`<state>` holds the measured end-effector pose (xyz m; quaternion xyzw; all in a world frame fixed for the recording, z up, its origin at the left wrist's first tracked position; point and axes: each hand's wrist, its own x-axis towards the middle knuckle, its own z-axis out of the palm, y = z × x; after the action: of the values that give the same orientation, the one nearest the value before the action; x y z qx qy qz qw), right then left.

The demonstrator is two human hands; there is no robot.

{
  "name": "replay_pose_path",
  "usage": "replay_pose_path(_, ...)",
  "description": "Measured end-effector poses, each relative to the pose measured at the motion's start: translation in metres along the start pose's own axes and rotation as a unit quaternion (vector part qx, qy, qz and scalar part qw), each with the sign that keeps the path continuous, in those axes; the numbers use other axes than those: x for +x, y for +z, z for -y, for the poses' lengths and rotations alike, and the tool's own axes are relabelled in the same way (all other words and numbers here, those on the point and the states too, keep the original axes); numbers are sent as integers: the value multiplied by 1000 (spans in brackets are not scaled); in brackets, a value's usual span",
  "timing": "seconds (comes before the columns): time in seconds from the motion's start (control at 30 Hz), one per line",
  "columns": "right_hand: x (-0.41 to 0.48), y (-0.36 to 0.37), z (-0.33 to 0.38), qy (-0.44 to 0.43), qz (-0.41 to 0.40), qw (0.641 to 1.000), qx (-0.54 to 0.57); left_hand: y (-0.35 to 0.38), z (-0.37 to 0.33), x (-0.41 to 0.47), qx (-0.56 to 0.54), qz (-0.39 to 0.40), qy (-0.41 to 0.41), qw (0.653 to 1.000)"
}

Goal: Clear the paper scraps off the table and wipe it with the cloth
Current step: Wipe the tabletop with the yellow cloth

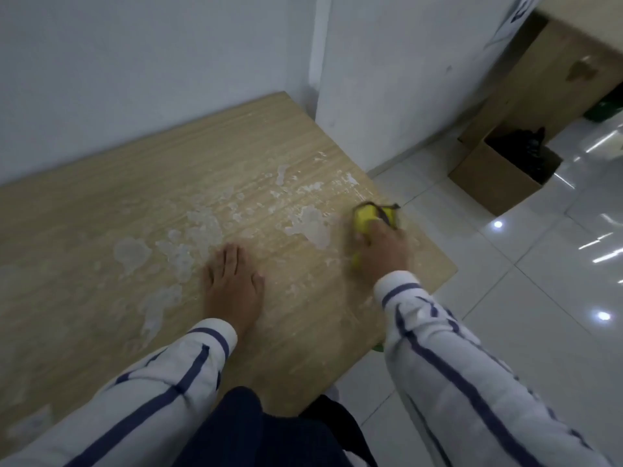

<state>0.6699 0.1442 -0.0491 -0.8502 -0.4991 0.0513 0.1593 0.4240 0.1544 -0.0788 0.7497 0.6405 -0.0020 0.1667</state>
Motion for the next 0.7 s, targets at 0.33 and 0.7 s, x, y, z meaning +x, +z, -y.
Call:
replay_pose_path(0.33, 38, 45, 49, -372, 6, 928, -26, -8, 17, 25, -13, -36, -90, 995)
replay_pose_path(0.7, 28, 64, 145, -482, 219, 848, 30, -16, 23, 77, -42, -63, -179, 981)
